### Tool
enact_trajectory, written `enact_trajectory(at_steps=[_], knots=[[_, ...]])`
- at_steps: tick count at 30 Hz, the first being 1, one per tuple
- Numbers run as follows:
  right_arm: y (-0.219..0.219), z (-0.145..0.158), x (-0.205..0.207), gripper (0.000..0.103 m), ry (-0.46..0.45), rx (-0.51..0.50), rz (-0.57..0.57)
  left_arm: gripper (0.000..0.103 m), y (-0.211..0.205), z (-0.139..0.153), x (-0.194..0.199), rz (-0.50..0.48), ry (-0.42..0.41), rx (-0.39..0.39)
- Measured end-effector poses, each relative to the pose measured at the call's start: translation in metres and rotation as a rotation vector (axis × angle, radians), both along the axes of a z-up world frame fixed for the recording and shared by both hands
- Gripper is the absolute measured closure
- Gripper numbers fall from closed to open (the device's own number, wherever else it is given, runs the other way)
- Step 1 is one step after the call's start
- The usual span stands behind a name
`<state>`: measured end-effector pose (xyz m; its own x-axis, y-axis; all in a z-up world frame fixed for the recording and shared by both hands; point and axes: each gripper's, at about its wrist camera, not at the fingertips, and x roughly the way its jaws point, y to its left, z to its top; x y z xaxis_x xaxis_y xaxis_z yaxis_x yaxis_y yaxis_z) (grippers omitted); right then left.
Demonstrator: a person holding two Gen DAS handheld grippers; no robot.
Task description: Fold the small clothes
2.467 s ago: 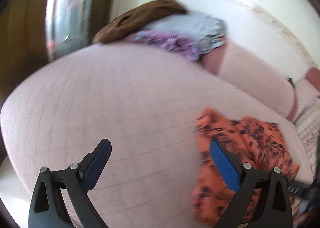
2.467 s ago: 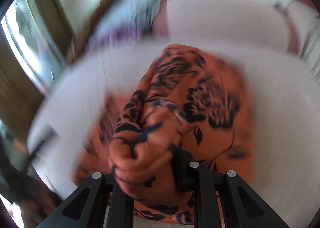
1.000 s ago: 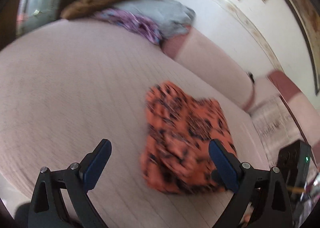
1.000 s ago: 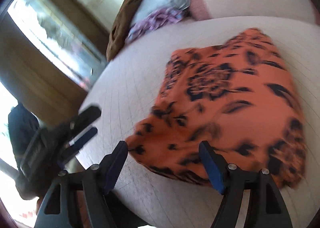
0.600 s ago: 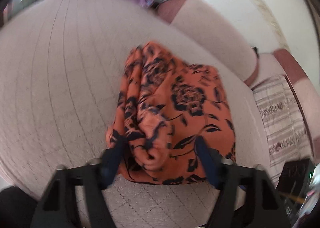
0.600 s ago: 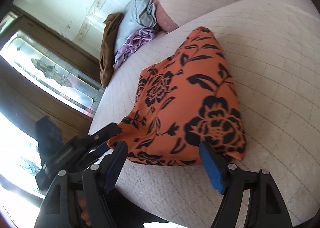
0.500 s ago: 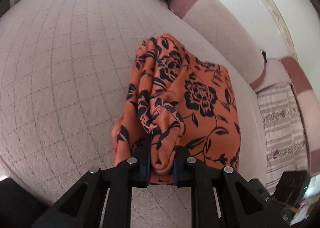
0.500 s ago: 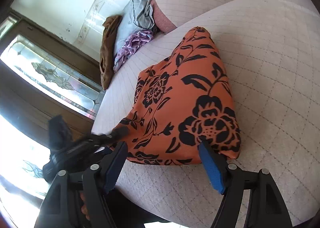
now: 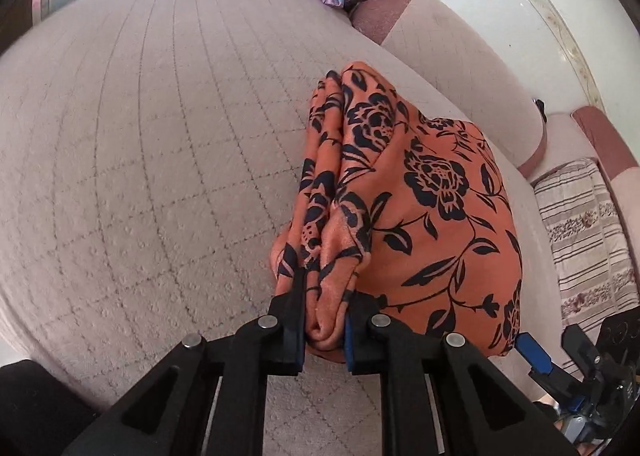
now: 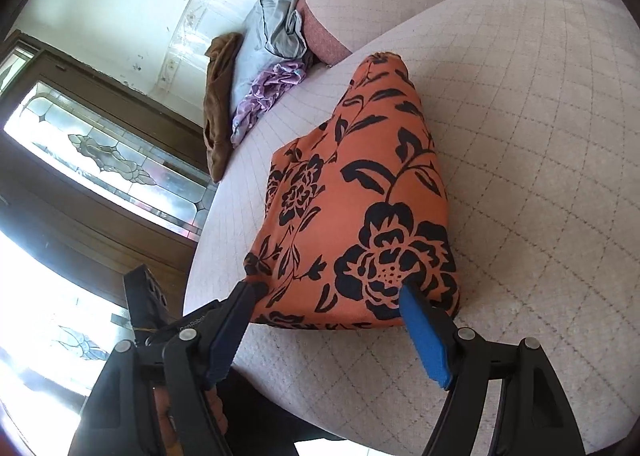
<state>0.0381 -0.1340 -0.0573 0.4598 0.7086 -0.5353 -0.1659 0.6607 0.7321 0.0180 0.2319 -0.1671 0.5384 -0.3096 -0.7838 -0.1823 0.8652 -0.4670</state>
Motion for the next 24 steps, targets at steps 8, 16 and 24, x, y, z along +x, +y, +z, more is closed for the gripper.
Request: enact_trajectory(at_steps=[8, 16, 24], knots=[[-0.003, 0.033, 0.027, 0.022, -0.034, 0.107, 0.025, 0.086, 0.002, 0.000, -0.003, 0.002, -0.015, -0.002], [0.023, -0.033, 0.074, 0.014, 0.211, 0.158, 0.110, 0.080, -0.008, 0.034, -0.004, -0.014, -0.026, 0.053], [0.030, -0.027, 0.066, 0.014, 0.160, 0.119, 0.119, 0.053, -0.024, 0.071, 0.061, -0.103, -0.110, 0.108]])
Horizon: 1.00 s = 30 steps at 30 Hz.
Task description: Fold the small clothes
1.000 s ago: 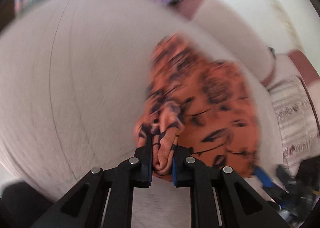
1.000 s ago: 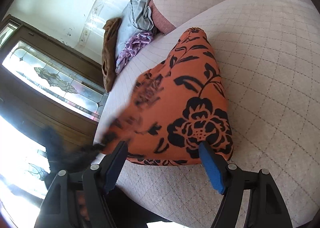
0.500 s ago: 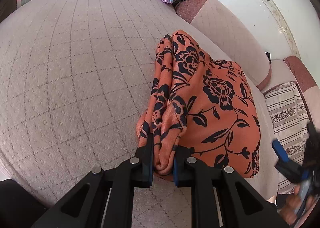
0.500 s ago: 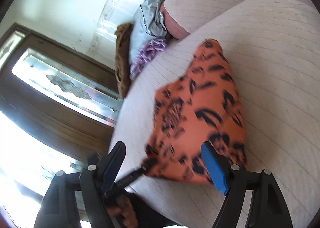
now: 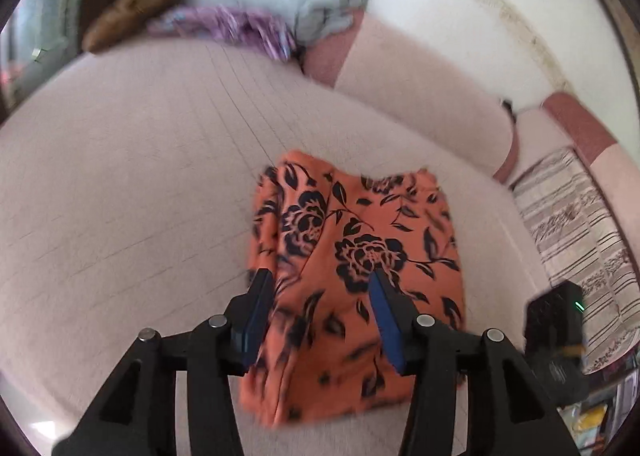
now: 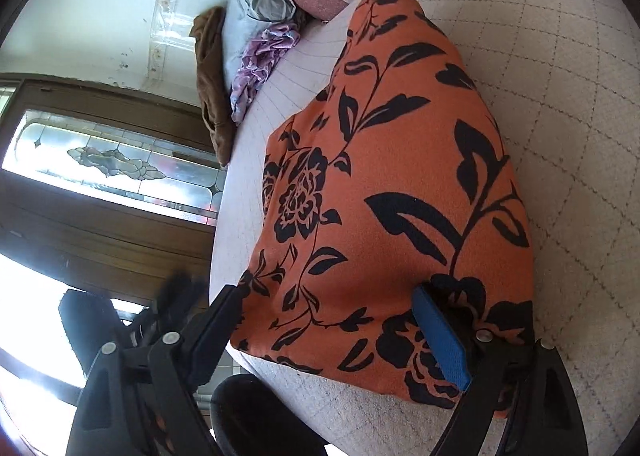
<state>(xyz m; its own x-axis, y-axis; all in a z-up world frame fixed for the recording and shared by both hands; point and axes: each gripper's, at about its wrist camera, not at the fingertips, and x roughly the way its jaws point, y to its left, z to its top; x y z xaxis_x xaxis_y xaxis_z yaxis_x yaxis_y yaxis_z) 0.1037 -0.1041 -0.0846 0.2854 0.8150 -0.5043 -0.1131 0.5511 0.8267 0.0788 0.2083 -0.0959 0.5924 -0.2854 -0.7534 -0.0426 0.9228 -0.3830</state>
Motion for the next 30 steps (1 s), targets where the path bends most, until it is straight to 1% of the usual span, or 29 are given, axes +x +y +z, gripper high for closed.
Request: enact_trajectory(at_steps=[1, 3, 5, 9, 10, 13, 16, 18, 26, 27, 28, 30], knots=[[0.000, 0.000, 0.001, 0.014, -0.004, 0.002, -0.001, 0.053, -0.003, -0.010, 0.020, -0.010, 0.041, 0.004], [-0.001, 0.000, -0.001, 0.014, -0.013, 0.006, -0.003, 0.054, -0.005, -0.025, 0.042, -0.023, 0.089, 0.010], [-0.002, 0.001, -0.001, 0.014, -0.016, 0.006, -0.001, 0.056, -0.008, -0.033, 0.056, -0.041, 0.111, 0.017], [-0.004, 0.000, -0.001, 0.014, -0.010, 0.019, 0.000, 0.056, -0.012, -0.033, 0.058, -0.073, 0.097, 0.050], [-0.004, 0.000, -0.001, 0.014, -0.009, 0.022, 0.000, 0.061, -0.011, -0.035, 0.059, -0.076, 0.101, 0.053], [-0.004, 0.000, -0.002, 0.014, -0.013, 0.021, 0.000, 0.069, -0.008, -0.042, 0.065, -0.071, 0.126, 0.040], [-0.005, 0.000, -0.003, 0.014, -0.020, 0.021, 0.006, 0.069, -0.006, -0.044, 0.067, -0.081, 0.138, 0.031], [-0.006, 0.000, -0.003, 0.014, -0.020, 0.026, 0.008, 0.065, -0.005, -0.044, 0.067, -0.077, 0.138, 0.038], [-0.003, 0.002, -0.003, 0.014, -0.017, 0.013, 0.007, 0.065, -0.003, -0.046, 0.064, -0.091, 0.133, 0.057], [-0.003, 0.002, -0.003, 0.014, -0.018, 0.012, 0.008, 0.070, -0.004, -0.047, 0.065, -0.097, 0.135, 0.066], [-0.002, 0.002, -0.003, 0.014, -0.018, 0.011, 0.007, 0.081, -0.002, -0.048, 0.065, -0.100, 0.141, 0.060], [-0.001, 0.003, -0.002, 0.014, -0.013, 0.004, 0.008, 0.092, 0.001, -0.047, 0.066, -0.087, 0.141, 0.035]])
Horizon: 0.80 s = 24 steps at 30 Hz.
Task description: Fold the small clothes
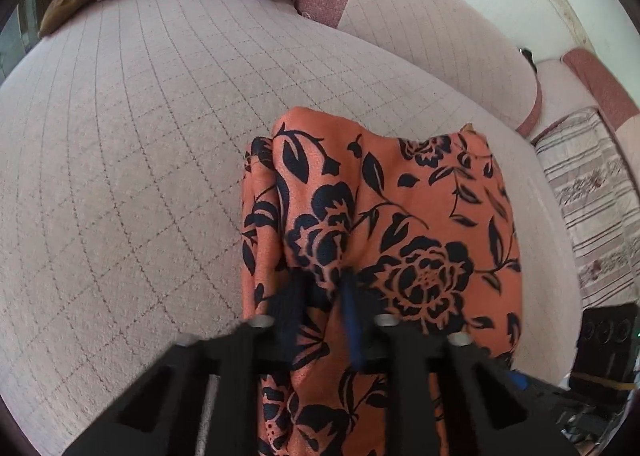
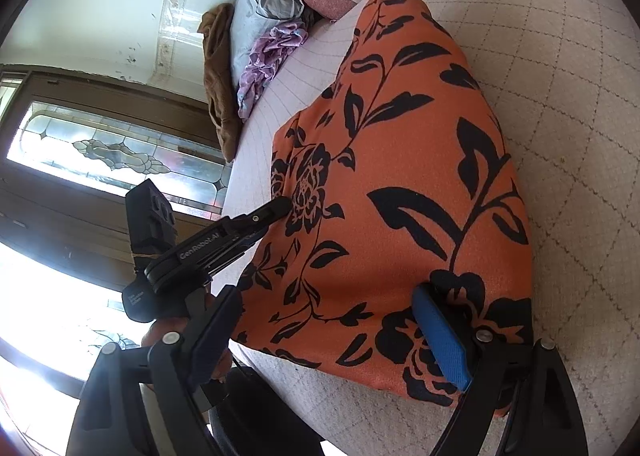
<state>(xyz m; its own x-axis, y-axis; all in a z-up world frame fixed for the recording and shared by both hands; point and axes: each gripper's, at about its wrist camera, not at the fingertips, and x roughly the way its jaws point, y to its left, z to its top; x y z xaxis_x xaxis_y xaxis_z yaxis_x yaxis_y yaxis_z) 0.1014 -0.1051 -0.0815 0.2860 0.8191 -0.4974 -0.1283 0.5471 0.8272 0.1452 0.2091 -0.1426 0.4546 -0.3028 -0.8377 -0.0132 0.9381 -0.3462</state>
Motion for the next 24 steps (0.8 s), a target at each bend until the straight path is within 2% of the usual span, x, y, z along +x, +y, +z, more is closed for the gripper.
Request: enact_trajectory(at_steps=[5, 8, 13, 16, 18, 19, 21, 24], knots=[[0.003, 0.005, 0.002, 0.014, 0.017, -0.015, 0.017, 0.094, 0.004, 0.023, -0.010, 0.010, -0.087, 0.052], [0.004, 0.014, 0.005, 0.014, 0.022, -0.018, 0.023, 0.094, 0.009, -0.008, -0.004, 0.018, -0.001, 0.037], [0.003, 0.048, 0.025, 0.014, -0.046, -0.005, 0.019, 0.094, 0.003, -0.010, -0.009, 0.005, -0.024, 0.074], [0.000, 0.069, 0.054, 0.014, -0.077, 0.027, -0.006, 0.093, 0.001, -0.011, -0.007, 0.013, -0.023, 0.062], [0.001, 0.061, 0.083, 0.014, -0.022, 0.056, 0.002, 0.092, -0.001, -0.012, -0.007, 0.014, -0.019, 0.063], [0.001, 0.042, 0.099, 0.014, 0.057, 0.003, -0.030, 0.091, 0.003, -0.011, -0.006, 0.016, -0.016, 0.061], [0.002, 0.007, 0.114, 0.013, 0.184, 0.007, -0.050, 0.089, 0.003, -0.008, -0.005, 0.029, -0.015, 0.069], [0.006, 0.018, 0.113, 0.014, 0.158, -0.023, -0.035, 0.086, -0.003, 0.022, -0.025, 0.051, -0.060, 0.096]])
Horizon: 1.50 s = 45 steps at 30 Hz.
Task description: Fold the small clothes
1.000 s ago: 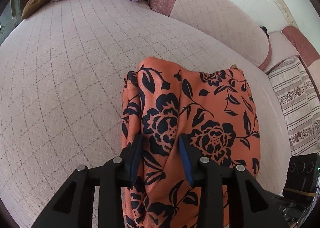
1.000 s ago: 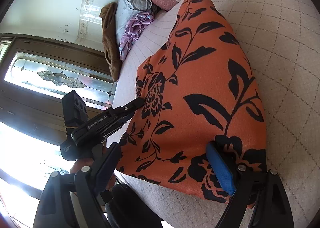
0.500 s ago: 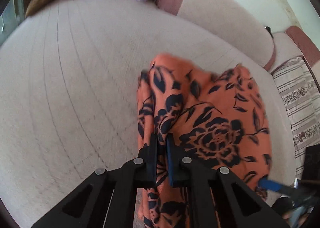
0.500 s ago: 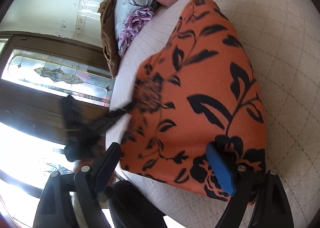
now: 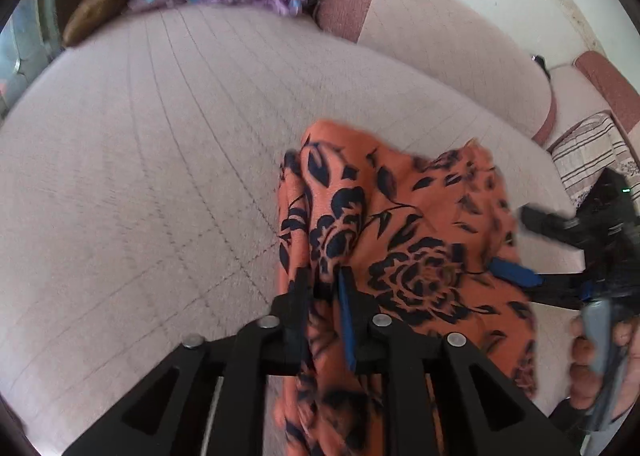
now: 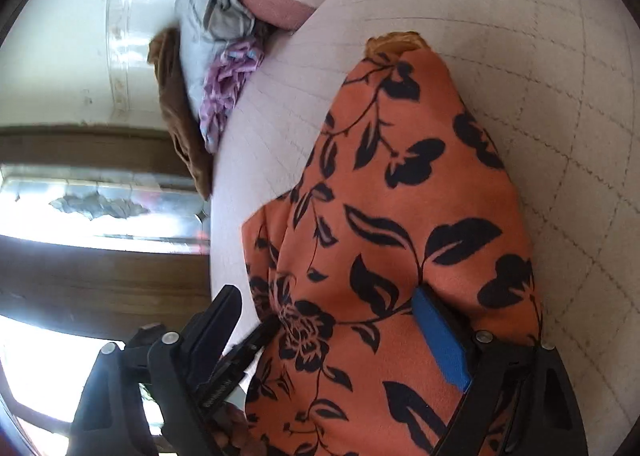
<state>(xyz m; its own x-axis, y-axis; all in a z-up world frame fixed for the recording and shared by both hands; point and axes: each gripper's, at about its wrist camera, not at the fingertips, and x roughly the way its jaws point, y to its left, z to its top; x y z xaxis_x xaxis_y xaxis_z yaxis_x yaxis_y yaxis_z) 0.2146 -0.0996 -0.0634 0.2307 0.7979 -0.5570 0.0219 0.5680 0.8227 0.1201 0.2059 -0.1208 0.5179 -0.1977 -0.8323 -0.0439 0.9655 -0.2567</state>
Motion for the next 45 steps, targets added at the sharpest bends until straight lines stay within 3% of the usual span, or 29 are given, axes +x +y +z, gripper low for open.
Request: enact_trajectory(at_steps=[4, 7, 8, 11, 14, 16, 20, 21, 24, 26, 28, 29, 32, 34, 35, 37, 41, 43, 45], knots=[[0.009, 0.003, -0.003, 0.013, -0.039, -0.049, 0.032, 0.074, -0.016, 0.028, -0.041, -0.037, -0.104, -0.011], [0.006, 0.001, -0.003, 0.013, -0.031, -0.031, 0.016, 0.078, -0.021, -0.017, -0.047, -0.037, 0.034, 0.025], [0.007, 0.002, -0.003, 0.013, -0.030, -0.035, 0.019, 0.082, -0.017, -0.030, -0.049, -0.013, 0.041, 0.025], [-0.001, 0.014, -0.012, 0.013, -0.017, -0.031, 0.002, 0.083, -0.014, -0.026, -0.053, -0.003, 0.006, 0.033], [-0.006, 0.048, -0.051, 0.013, -0.142, 0.027, 0.018, 0.084, -0.016, -0.029, -0.052, -0.006, 0.007, 0.033], [-0.006, 0.052, -0.077, 0.013, -0.179, 0.039, 0.048, 0.084, -0.015, -0.030, -0.052, -0.006, -0.003, 0.021], [-0.001, -0.007, -0.093, 0.013, -0.028, -0.013, 0.067, 0.084, -0.013, -0.028, -0.055, -0.021, 0.001, 0.038], [-0.003, -0.018, -0.095, 0.013, -0.034, 0.004, 0.053, 0.084, -0.013, -0.023, -0.055, -0.018, 0.003, 0.040], [-0.002, -0.010, -0.095, 0.013, -0.055, -0.007, 0.050, 0.083, -0.015, 0.001, -0.059, -0.016, -0.032, -0.001], [0.002, -0.011, -0.094, 0.013, -0.067, -0.027, 0.068, 0.076, -0.023, 0.018, -0.062, -0.060, -0.088, -0.039], [0.003, -0.014, -0.096, 0.013, -0.082, -0.026, 0.067, 0.059, -0.030, 0.024, -0.057, -0.082, -0.118, -0.042], [0.002, -0.013, -0.097, 0.013, -0.090, -0.026, 0.067, 0.059, -0.033, 0.018, -0.052, -0.081, -0.107, -0.018], [-0.001, -0.013, -0.099, 0.013, -0.089, -0.017, 0.073, 0.063, -0.030, -0.032, -0.034, -0.058, 0.047, 0.035], [-0.006, -0.008, -0.102, 0.013, -0.062, 0.005, 0.069, 0.064, -0.029, -0.036, -0.039, -0.073, -0.010, 0.056], [-0.010, -0.003, -0.101, 0.013, -0.052, 0.027, 0.063, 0.064, -0.032, -0.034, -0.040, -0.082, -0.016, 0.079], [-0.019, 0.020, -0.094, 0.013, -0.116, 0.078, 0.037, 0.064, -0.035, -0.035, -0.039, -0.088, -0.018, 0.098], [-0.016, 0.038, -0.048, 0.013, -0.167, 0.077, 0.041, 0.064, -0.030, -0.034, -0.041, -0.081, -0.022, 0.050], [-0.011, 0.022, -0.012, 0.013, -0.117, 0.035, 0.034, 0.064, -0.028, -0.035, -0.043, -0.087, -0.028, 0.054], [-0.006, -0.018, 0.015, 0.013, 0.016, 0.004, 0.036, 0.064, -0.029, -0.034, -0.045, -0.093, -0.029, 0.058]])
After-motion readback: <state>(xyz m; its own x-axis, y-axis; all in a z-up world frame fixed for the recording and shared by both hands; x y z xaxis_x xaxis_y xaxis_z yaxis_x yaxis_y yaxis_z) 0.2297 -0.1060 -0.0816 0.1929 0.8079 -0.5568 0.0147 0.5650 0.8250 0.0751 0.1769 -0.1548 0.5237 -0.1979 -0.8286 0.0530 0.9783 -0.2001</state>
